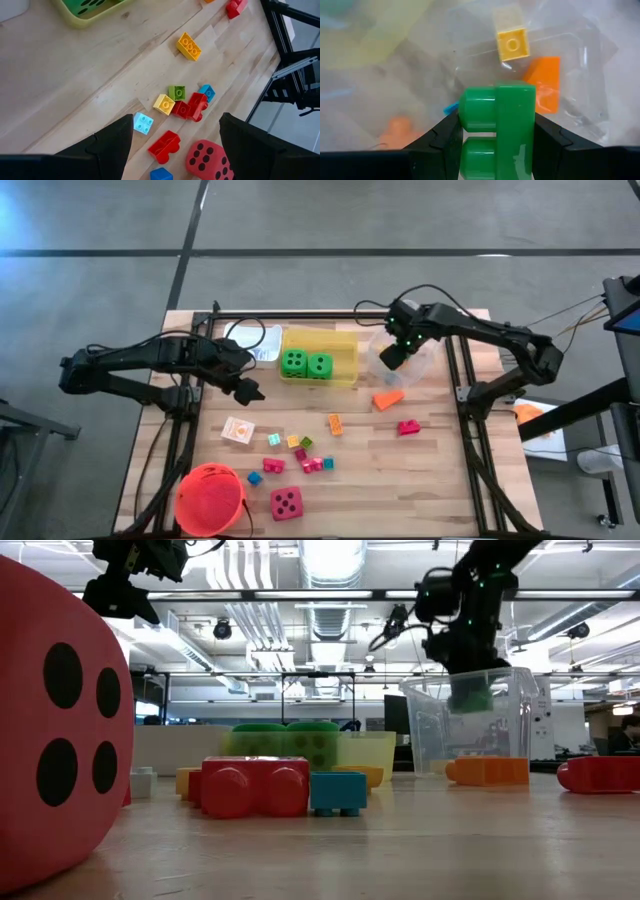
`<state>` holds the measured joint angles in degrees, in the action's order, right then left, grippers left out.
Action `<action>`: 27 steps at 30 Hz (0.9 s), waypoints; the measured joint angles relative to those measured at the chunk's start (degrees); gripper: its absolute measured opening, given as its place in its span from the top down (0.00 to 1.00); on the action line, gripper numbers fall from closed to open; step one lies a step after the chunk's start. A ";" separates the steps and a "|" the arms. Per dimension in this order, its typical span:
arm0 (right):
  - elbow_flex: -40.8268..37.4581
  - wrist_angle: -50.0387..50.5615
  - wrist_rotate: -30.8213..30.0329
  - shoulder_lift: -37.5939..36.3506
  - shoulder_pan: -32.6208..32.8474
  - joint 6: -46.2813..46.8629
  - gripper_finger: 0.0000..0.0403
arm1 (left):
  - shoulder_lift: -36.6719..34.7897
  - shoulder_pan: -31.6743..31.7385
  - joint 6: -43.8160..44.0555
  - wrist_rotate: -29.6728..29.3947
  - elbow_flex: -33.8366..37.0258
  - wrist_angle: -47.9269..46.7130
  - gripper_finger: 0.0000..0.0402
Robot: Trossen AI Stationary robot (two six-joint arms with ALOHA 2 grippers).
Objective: Pick & Place Toys
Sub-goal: Put the green game piece into the transparent bin
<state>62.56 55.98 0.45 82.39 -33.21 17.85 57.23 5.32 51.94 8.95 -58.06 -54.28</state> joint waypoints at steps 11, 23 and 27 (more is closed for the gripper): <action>-3.96 -4.91 1.42 0.54 -7.85 0.59 0.61 | 0.00 0.00 0.18 0.00 0.01 0.00 0.29; -4.23 -6.13 2.62 8.84 -6.39 -0.15 0.61 | 0.00 0.02 1.05 -0.42 0.01 0.17 0.29; -3.81 -6.29 2.58 10.61 -6.43 -0.30 0.61 | 0.00 0.02 1.05 -0.42 0.00 0.17 0.29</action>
<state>58.74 49.69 3.03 93.00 -39.64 17.55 57.23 5.34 52.99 8.54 -58.06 -54.11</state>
